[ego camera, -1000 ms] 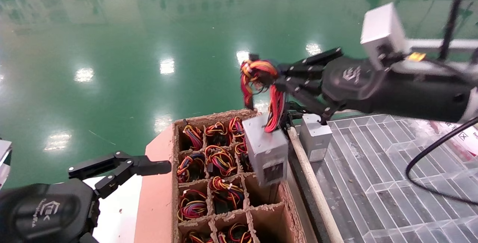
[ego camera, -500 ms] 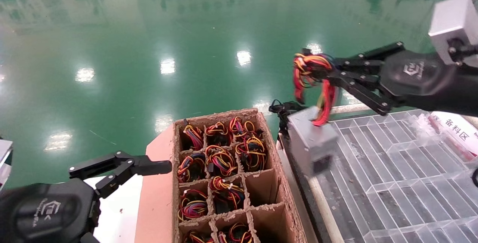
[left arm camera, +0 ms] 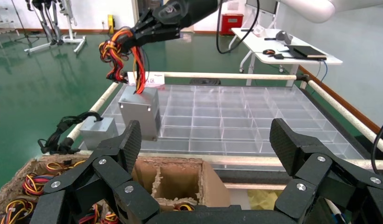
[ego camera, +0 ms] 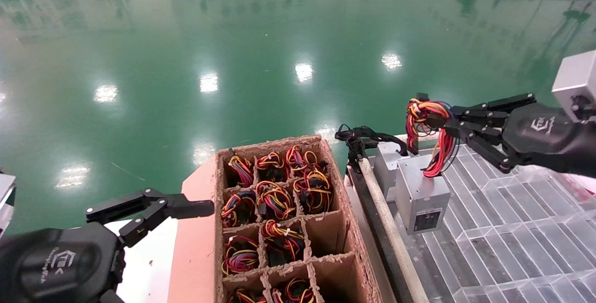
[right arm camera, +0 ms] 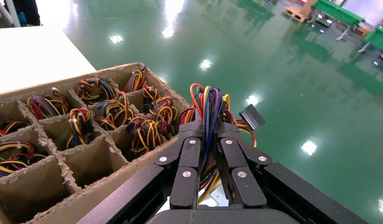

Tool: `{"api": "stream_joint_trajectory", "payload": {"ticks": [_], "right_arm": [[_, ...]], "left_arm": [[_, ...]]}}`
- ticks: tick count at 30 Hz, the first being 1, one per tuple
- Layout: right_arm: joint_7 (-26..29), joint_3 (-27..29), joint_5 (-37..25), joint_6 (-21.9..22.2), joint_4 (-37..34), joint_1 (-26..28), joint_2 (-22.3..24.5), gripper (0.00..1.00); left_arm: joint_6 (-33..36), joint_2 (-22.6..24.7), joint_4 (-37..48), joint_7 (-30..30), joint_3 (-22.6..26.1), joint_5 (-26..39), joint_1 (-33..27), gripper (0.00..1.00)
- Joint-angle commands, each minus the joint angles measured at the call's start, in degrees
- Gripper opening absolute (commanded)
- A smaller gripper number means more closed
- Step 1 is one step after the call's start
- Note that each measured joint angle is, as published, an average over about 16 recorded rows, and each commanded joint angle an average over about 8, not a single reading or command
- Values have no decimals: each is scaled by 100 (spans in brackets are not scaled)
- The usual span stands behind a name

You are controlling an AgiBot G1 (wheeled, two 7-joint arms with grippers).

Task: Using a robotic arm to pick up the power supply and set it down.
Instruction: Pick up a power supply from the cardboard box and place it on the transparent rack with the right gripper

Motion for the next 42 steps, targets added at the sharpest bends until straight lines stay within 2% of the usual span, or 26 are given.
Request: {"api": "stream_joint_trajectory", "payload": {"ticks": [1, 12, 28, 42], "right_arm": [[-64, 13, 15, 58, -53, -98, -16, 0], [-529, -89, -127, 68, -707, -100, -330, 0], [-938, -151, -206, -146, -1393, 44, -456, 0], [-1534, -221, -288, -227, -2399, 217, -828, 0]], "left_arm": [[0, 0, 0, 0, 0, 0, 0, 100], [0, 0, 0, 0, 1, -1, 0, 100], [-1, -1, 0, 1, 2, -1, 0, 100], [-1, -1, 0, 1, 3, -2, -1, 100]]}}
